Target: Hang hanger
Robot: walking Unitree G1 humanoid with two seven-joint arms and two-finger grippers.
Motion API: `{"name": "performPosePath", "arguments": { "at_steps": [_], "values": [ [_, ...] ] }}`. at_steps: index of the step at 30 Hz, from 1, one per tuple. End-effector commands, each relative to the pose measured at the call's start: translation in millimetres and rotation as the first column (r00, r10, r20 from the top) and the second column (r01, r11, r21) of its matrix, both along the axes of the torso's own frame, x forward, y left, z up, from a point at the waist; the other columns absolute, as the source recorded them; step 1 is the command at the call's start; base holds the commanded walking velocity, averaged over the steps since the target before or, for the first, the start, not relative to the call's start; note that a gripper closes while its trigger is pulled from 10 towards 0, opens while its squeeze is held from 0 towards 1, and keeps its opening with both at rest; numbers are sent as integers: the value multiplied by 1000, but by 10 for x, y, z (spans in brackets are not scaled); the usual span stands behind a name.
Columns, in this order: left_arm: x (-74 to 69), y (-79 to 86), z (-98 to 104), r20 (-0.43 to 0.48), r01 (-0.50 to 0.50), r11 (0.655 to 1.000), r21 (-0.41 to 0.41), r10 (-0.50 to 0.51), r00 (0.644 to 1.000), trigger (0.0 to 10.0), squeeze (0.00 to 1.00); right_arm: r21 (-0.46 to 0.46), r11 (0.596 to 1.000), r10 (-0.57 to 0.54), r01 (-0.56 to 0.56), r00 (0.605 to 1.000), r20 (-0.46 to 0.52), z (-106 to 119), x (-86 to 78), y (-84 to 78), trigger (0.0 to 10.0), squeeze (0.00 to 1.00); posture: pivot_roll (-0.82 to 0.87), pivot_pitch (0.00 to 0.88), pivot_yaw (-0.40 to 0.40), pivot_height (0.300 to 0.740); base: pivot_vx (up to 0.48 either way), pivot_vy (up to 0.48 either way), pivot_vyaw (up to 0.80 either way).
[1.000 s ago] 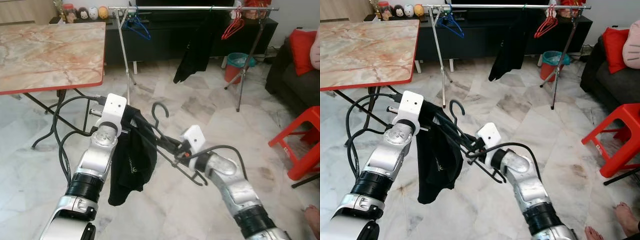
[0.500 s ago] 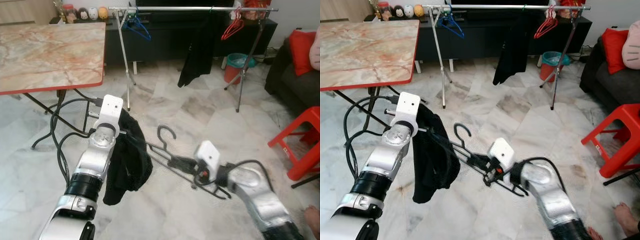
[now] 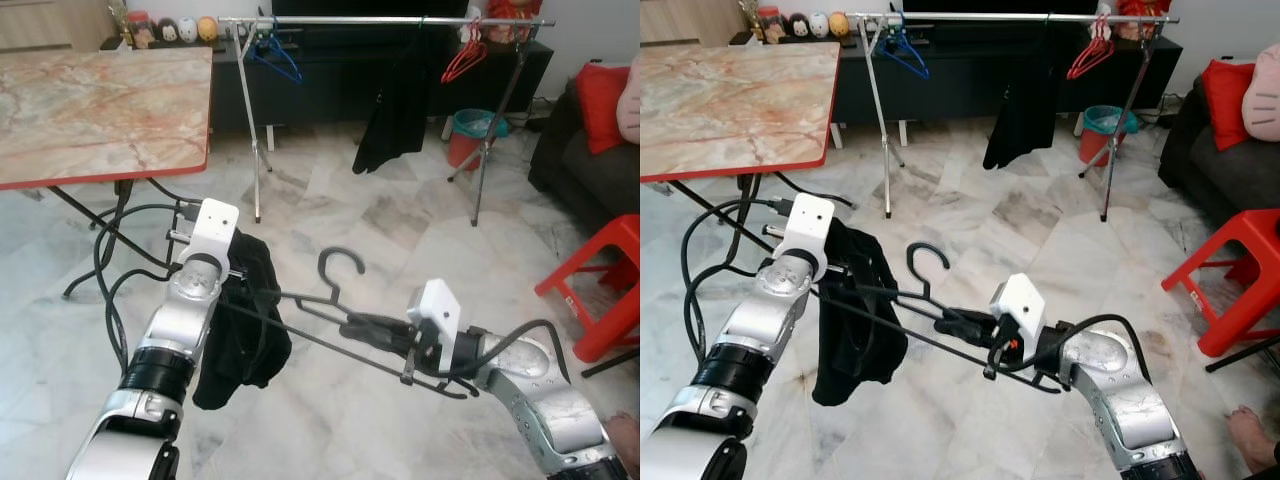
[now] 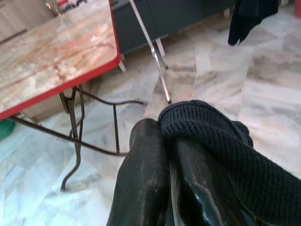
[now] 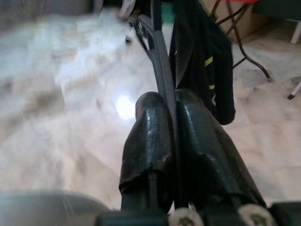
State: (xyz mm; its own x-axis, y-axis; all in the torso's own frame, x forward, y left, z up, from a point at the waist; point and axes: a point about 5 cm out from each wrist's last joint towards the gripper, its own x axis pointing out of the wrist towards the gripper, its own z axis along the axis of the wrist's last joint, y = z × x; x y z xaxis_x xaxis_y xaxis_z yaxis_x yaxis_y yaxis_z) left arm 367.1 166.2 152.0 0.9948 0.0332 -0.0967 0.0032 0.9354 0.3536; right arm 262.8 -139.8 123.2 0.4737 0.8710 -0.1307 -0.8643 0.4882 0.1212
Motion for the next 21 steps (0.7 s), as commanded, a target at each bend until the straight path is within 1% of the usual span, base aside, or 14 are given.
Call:
{"name": "performPosePath", "arguments": {
  "at_steps": [1,3,4,5,6,8,9,10,11,14,18,19,20,21],
  "values": [
    [-50,86,-180,-64,-21,1000,-5,21,998,10000,0,141,990,-35,22,996,84,251,42,-36,10000,0,17,0,6,740,0,0,0],
    [-86,161,-265,-85,-47,999,-16,46,995,10000,0,226,970,-112,92,991,77,269,67,-61,10000,0,13,0,6,740,0,0,0],
    [-122,217,-341,-104,-75,996,-40,70,992,10000,0,273,942,-219,194,973,66,258,129,-109,10000,0,12,0,6,740,0,0,0],
    [-122,217,-341,-104,-75,996,-40,70,992,10000,0,273,942,-219,194,973,66,258,129,-109,10000,0,12,0,6,740,0,0,0],
    [-152,251,-401,-119,-94,994,-50,87,989,10000,0,311,927,-228,208,973,28,216,116,-120,10000,0,14,0,4,740,0,0,0],
    [-169,264,-435,-128,-101,993,-59,93,987,10000,0,357,919,-166,167,986,-35,167,49,-94,10000,0,18,0,3,740,0,0,0],
    [-169,264,-435,-128,-101,993,-59,93,987,10000,0,357,919,-166,167,986,-35,167,49,-94,10000,0,18,0,3,740,0,0,0],
    [-172,267,-443,-129,-103,993,-64,94,987,10000,0,356,923,-135,143,990,-49,135,9,-79,10000,0,20,0,2,740,0,0,0],
    [-173,273,-446,-129,-106,992,-72,96,987,10000,0,324,938,-114,126,992,-56,84,-27,-67,10000,0,20,0,2,740,0,0,0],
    [-159,330,-417,-108,-107,991,-77,98,989,10000,0,222,961,-146,166,984,-103,-119,-72,-102,10000,0,20,0,0,740,0,0,0],
    [-164,346,-421,-100,-107,991,-80,99,990,10000,0,215,954,-185,208,975,-122,-178,-62,-149,10000,0,17,0,2,740,0,0,0],
    [-187,334,-432,-79,-95,989,-110,87,993,10000,0,173,943,-266,283,957,-116,-264,-16,-207,10000,0,15,0,4,740,0,0,0],
    [-196,328,-436,-72,-90,988,-121,82,994,10000,0,156,937,-298,313,948,-108,-290,5,-227,10000,0,15,0,4,740,0,0,0],
    [-229,314,-468,-66,-77,987,-142,68,995,10000,0,128,901,-403,414,909,-109,-350,81,-291,10000,0,10,0,6,740,0,0,0]
  ]
}}
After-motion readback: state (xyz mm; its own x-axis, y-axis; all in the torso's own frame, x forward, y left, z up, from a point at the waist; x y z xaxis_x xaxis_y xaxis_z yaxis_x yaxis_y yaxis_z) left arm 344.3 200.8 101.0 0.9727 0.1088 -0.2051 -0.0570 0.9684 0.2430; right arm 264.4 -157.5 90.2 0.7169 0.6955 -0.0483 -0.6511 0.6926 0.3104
